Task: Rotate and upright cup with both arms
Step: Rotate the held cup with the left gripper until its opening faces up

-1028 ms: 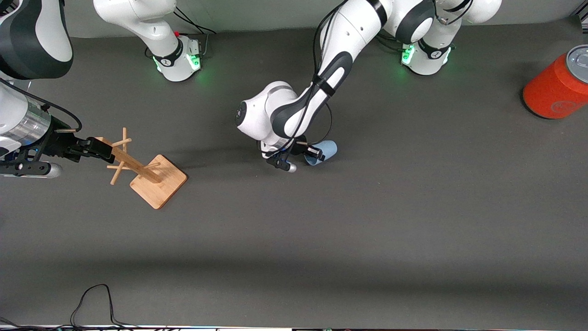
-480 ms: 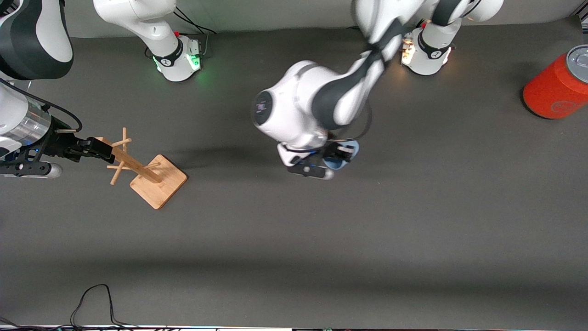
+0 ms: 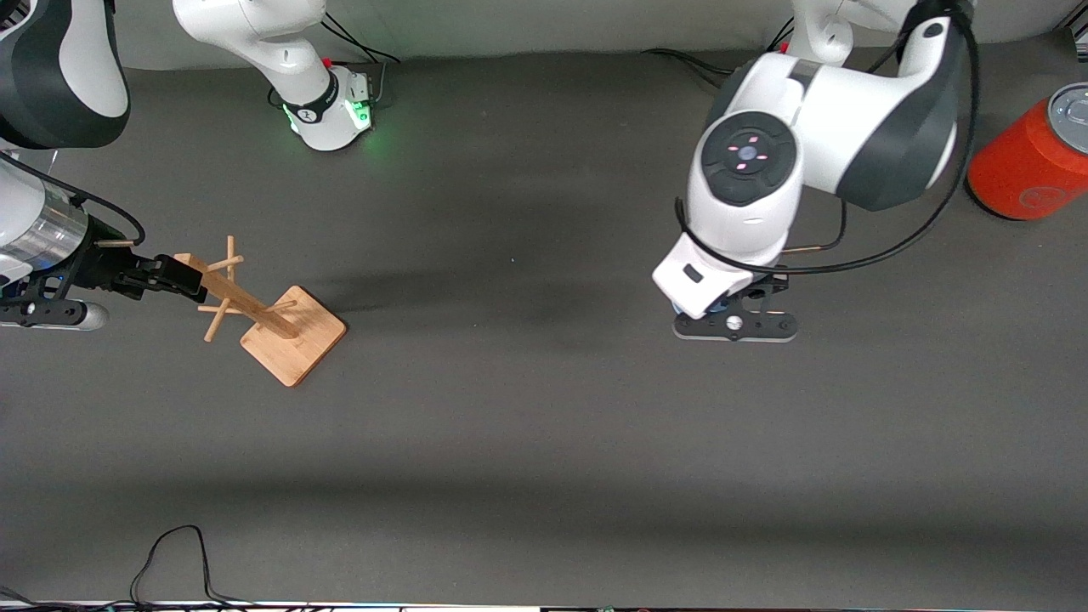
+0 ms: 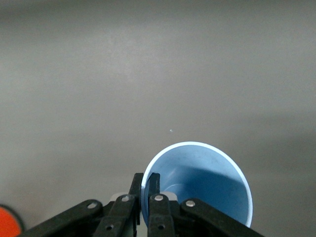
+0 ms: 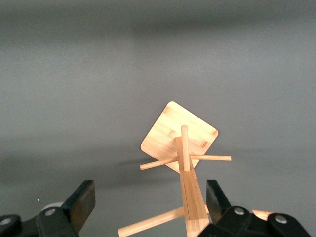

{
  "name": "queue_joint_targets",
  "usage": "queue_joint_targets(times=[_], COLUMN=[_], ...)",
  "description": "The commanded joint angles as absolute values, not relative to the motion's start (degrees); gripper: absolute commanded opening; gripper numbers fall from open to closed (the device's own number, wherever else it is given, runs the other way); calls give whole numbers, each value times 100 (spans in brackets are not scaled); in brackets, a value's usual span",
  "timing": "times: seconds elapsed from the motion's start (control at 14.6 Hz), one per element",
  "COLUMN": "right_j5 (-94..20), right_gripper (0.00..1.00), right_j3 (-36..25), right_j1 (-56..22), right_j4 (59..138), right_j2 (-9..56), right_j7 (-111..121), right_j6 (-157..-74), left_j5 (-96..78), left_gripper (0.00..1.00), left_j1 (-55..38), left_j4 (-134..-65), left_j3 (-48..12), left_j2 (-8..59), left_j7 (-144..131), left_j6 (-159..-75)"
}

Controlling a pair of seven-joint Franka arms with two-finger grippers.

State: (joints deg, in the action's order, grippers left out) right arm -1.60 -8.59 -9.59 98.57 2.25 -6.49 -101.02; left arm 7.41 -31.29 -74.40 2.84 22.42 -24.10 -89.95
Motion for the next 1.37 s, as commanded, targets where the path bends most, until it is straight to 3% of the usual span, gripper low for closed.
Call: queue_joint_targets(times=[0.0,0.41,0.69,1.03,1.3], right_j5=[-114,-114,-114,-114,-114], right_gripper=[100,100,100,100,100], right_j3=[-896,-905,-923,-923,-923], right_j1=[-993,-993,-993,-993,-1002], right_j4=[9879,9844,9835,9835,9826], right_j2=[185,220,202,158,167], right_j7=[-519,-222,-176,-237,-246], right_j6=[-10099,-10116,-10107,-10099,-10099], left_j5=[528,527,536,851,2597], left_gripper=[0,0,0,0,0], left_j1=[-2901,-2839,-3101,-4024,-4183], left_j4=[-8926,-10746,-11398,-11646,-11619], left_j3=[237,246,193,228,211], left_j2=[1478,1353,1529,2108,2513], left_j7=[-2479,-3013,-4031,-6025,-8037], left_j6=[-10016,-12537,-13647,-14694,-14959])
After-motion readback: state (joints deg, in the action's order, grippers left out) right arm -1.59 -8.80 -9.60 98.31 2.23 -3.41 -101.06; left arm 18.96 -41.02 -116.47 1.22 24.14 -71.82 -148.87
